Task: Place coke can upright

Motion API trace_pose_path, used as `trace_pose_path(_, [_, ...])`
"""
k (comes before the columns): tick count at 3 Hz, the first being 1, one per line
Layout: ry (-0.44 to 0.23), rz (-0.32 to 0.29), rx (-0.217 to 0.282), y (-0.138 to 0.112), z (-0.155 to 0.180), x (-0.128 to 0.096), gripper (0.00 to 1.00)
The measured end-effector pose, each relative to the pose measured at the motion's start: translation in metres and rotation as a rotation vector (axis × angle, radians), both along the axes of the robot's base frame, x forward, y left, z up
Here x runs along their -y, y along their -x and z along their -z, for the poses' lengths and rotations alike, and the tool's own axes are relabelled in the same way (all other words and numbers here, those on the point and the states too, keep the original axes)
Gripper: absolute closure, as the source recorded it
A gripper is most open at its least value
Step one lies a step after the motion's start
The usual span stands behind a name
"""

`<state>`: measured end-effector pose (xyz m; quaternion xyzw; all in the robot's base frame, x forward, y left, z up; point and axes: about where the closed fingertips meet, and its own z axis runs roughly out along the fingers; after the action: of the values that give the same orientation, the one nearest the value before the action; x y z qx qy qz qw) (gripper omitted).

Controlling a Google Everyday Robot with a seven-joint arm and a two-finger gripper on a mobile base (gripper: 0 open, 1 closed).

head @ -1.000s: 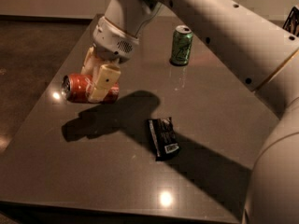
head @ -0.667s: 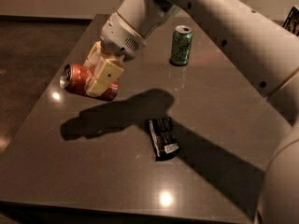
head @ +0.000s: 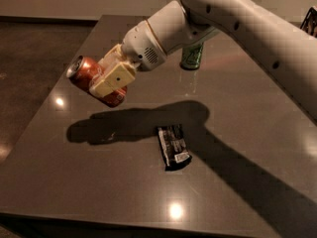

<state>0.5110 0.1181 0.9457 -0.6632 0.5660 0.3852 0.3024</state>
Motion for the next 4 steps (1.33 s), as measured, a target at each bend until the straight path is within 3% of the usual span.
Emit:
trace_pose_path(1, [-0.069, 0.105, -0.031, -0.014, 0.003, 0.003, 1.00])
trace_pose_path(2, [-0.140, 0.173, -0.044, -0.026, 0.005, 0.004, 1.00])
trace_pose_path(4, [-0.315, 0.198, -0.039, -0.036, 0.009, 0.008, 1.00])
